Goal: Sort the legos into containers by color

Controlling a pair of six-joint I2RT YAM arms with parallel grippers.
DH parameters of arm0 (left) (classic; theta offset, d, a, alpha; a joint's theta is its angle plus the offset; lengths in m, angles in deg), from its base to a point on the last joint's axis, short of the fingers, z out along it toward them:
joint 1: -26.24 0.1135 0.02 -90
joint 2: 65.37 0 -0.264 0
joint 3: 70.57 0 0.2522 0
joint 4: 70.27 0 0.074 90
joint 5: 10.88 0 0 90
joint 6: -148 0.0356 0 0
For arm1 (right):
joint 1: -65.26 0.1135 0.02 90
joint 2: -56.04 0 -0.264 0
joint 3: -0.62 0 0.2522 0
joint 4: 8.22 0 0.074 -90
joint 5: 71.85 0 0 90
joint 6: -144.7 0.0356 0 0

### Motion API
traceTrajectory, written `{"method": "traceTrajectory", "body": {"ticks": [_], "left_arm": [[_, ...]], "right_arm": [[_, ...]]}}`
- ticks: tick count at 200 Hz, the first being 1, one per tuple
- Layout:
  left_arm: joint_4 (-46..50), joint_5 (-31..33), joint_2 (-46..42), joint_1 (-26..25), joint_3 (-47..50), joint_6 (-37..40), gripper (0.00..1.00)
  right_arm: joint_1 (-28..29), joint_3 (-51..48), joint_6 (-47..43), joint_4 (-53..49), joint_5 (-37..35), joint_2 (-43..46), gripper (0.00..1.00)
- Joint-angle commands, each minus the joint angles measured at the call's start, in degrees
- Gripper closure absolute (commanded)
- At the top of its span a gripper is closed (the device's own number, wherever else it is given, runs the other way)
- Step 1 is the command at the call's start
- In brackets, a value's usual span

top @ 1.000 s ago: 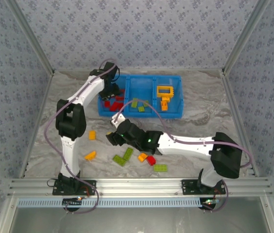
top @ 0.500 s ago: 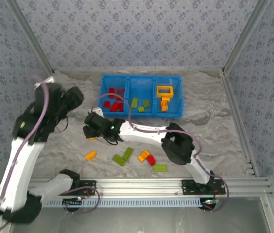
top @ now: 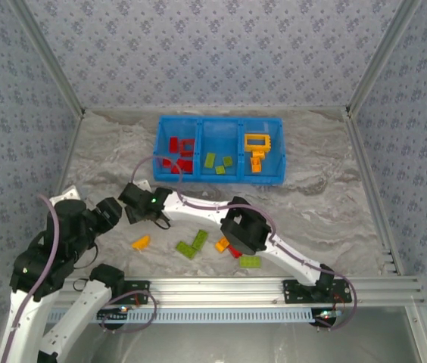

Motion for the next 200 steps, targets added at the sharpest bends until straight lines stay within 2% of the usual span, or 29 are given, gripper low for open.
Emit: {"method": "traceTrajectory", "body": {"ticks": [1,10,45,90,114,134,159,200], "left_arm": [[1.2,-1.4,0.1,-0.1,-0.1,-0.8,0.34],[0.9,-1.6,0.1,-0.1,-0.1,-0.9,0.34],[-0.2,-2.8,0.6,-0.1,0.2,-1.1,0.35],[-1.0,-3.8,1.0,-0.1,-0.4,-0.3,0.35],[-1.0,-4.5,1.6,-0.1,-0.9,0.2,0.35],[-1.7,-5.4,1.7,-0.1,-1.1,0.3,0.35],[-3.7,-8.8,2.9,-0.1,-1.7,0.7,0.35],[-10.5,-17.1,6.9,-0.5,-2.4,0.1,0.38]], "right_arm": [[0.2,3.2,-0.4,-3.5,-0.7,-2.2,0.26],[0.2,3.7,-0.5,-3.7,-0.8,-2.7,0.29],[0.0,4.4,-0.2,-4.5,-1.1,-3.2,0.51],[0.1,3.9,-0.2,-5.0,-2.5,-2.2,0.55],[0.0,3.9,-0.2,-5.8,-2.8,-1.9,0.65],[0.0,1.5,-0.8,-5.0,-2.8,0.2,0.7],[0.0,-7.3,-1.5,-0.3,-4.6,8.8,0.72],[-1.2,-30.0,-5.9,6.5,-13.7,33.1,0.73]]}}
